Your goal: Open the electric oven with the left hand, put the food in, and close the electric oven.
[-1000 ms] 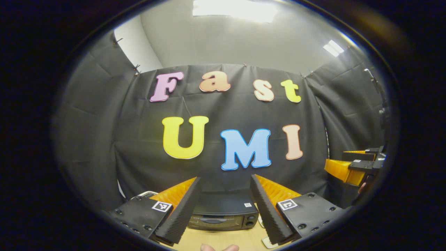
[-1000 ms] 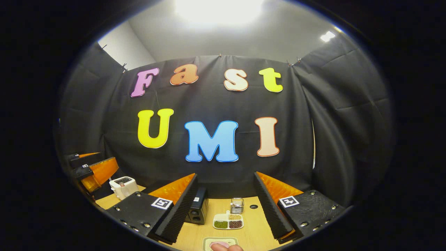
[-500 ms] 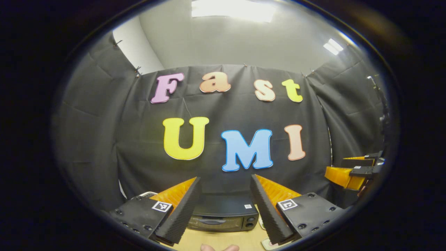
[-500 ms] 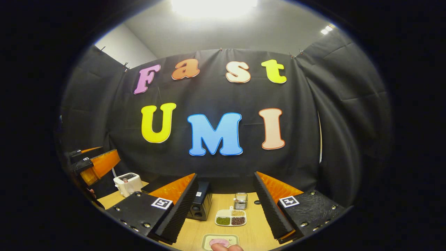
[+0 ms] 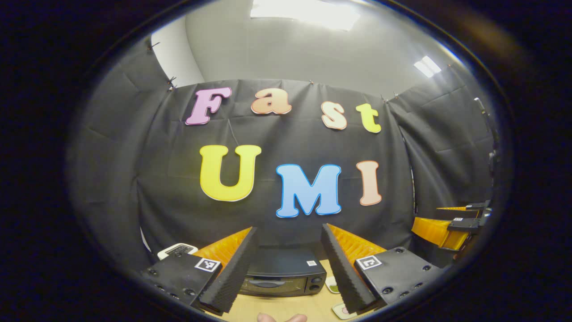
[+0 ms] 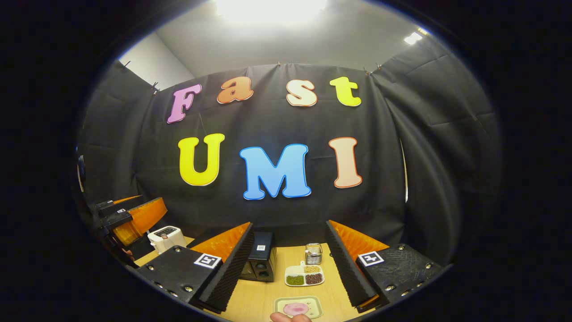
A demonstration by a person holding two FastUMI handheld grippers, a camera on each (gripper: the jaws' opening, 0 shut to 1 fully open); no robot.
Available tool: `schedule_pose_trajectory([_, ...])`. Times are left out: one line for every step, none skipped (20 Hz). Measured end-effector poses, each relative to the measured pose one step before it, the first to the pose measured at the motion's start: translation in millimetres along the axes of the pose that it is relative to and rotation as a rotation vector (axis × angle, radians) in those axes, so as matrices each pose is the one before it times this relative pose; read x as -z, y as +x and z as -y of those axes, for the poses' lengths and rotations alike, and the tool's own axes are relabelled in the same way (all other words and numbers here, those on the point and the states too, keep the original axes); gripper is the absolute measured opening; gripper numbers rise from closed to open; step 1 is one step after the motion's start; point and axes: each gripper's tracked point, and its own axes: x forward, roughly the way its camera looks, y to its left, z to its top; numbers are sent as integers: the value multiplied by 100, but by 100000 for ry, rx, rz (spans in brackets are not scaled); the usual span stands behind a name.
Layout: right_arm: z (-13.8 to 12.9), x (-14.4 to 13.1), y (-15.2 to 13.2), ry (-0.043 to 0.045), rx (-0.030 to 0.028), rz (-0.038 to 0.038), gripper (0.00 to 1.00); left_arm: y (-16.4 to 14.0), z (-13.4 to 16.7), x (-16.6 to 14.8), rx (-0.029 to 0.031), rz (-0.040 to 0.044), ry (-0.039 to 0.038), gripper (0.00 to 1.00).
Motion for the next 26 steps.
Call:
schedule_pose_trajectory([-253,146,166,820,311,-163,96,301,-294,207,656,-323,-173,95])
schedule_pose_trajectory([-267,150,186,816,86,-50,96,295,-187,88,632,-448,229,95])
schedule_pose_trajectory([-223,22,306,902,128,204,96,204,-258,-18,306,-55,838,95])
schedule_pose_trajectory([-201,140,289,739,167,21,96,237,-374,-22,-352,86,1174,95])
schedule_pose_trajectory([-166,220,373,601,10,-225,96,190,-458,336,-420,-399,967,98])
schedule_pose_trajectory([-234,331,479,453,-297,-308,96,152,-550,406,-939,-849,329,95])
schedule_pose_trajectory([-149,124,497,293,-161,-263,96,-14,-615,418,-1196,-463,-194,98])
schedule_pose_trajectory([-269,305,647,291,-644,-654,96,74,-547,491,-1149,-615,-256,97])
schedule_pose_trajectory([-328,253,561,620,-955,-752,96,160,-466,564,-1063,-950,305,94])
schedule_pose_trajectory([-229,120,437,853,-1021,140,96,293,-586,425,-1381,-687,1018,98])
schedule_pose_trajectory([-94,11,541,376,-753,367,96,457,-627,967,-1197,-1535,858,98])
schedule_pose_trajectory([7,461,603,-708,-932,333,96,563,-105,996,-40,-1734,-11,98])
schedule_pose_trajectory([191,600,602,-1477,-511,-995,96,546,10,1472,2,-3207,-525,98])
schedule_pose_trajectory([186,1081,504,-1573,-478,-1885,96,613,-52,1516,118,-3078,-775,98])
schedule_pose_trajectory([161,806,471,-1346,-547,-1961,96,506,-260,1664,-285,-3239,-658,98])
schedule_pose_trajectory([81,495,311,-711,-347,-1036,96,823,71,1710,523,-3489,-690,98])
schedule_pose_trajectory([187,191,213,-262,-67,-215,96,750,347,2029,1295,-4375,-745,98])
schedule_pose_trajectory([128,129,121,37,81,333,96,1103,433,2056,1386,-5187,-97,97])
schedule_pose_trajectory([182,-120,103,306,86,741,96,1089,-72,1352,256,-3015,1347,96])
schedule_pose_trajectory([287,53,38,-12,574,678,96,1213,32,1071,-290,-2020,1382,95])
schedule_pose_trajectory([371,-175,56,-477,710,393,96,1100,178,853,464,-1283,102,98])
schedule_pose_trajectory([413,11,-58,-819,683,337,96,1150,236,619,739,-1283,-399,98])
schedule_pose_trajectory([523,50,43,-1020,1231,-180,96,1220,297,609,262,-1333,-114,92])
schedule_pose_trajectory([465,102,43,-497,980,-285,96,1418,168,427,459,-1583,-332,92])
schedule_pose_trajectory([449,113,-11,-136,986,-477,96,1298,265,838,583,-1367,-713,95])
schedule_pose_trajectory([429,80,-105,6,1052,-264,96,1419,62,682,616,-2036,-735,98])
